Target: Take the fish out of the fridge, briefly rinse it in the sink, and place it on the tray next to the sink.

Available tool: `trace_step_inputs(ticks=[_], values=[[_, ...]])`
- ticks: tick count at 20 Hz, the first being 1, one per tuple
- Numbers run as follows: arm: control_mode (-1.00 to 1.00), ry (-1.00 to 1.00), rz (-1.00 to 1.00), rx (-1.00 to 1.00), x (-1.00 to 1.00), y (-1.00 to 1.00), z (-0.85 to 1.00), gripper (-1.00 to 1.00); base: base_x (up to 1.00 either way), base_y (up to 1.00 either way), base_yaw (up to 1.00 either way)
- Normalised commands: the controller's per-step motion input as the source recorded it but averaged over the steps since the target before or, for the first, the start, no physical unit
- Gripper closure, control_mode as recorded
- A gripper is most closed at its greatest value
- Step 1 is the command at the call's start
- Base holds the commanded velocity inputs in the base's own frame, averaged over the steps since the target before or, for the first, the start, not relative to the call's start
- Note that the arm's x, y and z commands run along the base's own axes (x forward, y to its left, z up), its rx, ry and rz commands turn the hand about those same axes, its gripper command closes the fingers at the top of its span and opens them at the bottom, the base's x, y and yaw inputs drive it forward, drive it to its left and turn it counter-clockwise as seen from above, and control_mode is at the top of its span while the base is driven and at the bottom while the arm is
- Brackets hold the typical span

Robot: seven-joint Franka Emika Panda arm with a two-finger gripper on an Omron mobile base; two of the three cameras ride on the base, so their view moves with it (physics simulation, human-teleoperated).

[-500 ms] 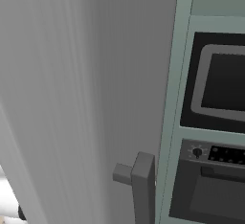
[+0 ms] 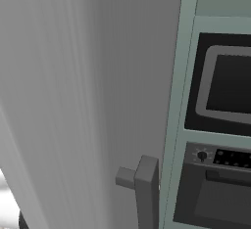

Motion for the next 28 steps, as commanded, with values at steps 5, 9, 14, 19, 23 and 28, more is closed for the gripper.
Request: trace_step_inputs(ticks=[5,9,14,19,23,28], values=[[-1.0,-0.25,-0.01,0.01,-0.01,0.0,0.57,-1.0,0.0,0.0,0.0],[-1.0,-0.25,-0.06,-0.13,0.09,0.04,0.79,-1.0,0.0,0.0,0.0],[-1.0,-0.35,-0.01,-0.03,0.0,0.0,0.48,-1.0,0.0,0.0,0.0],[-1.0,-0.35,0.0,0.0,0.16,0.0,0.42,-1.0,0.0,0.0,0.0],[-1.0,-0.19,0.0,0.07,0.7,0.0,0.1,-1.0,0.0,0.0,0.0],[-1.0,-0.01,0.0,0.04,0.97,0.0,0.12,-1.0,0.0,0.0,0.0]])
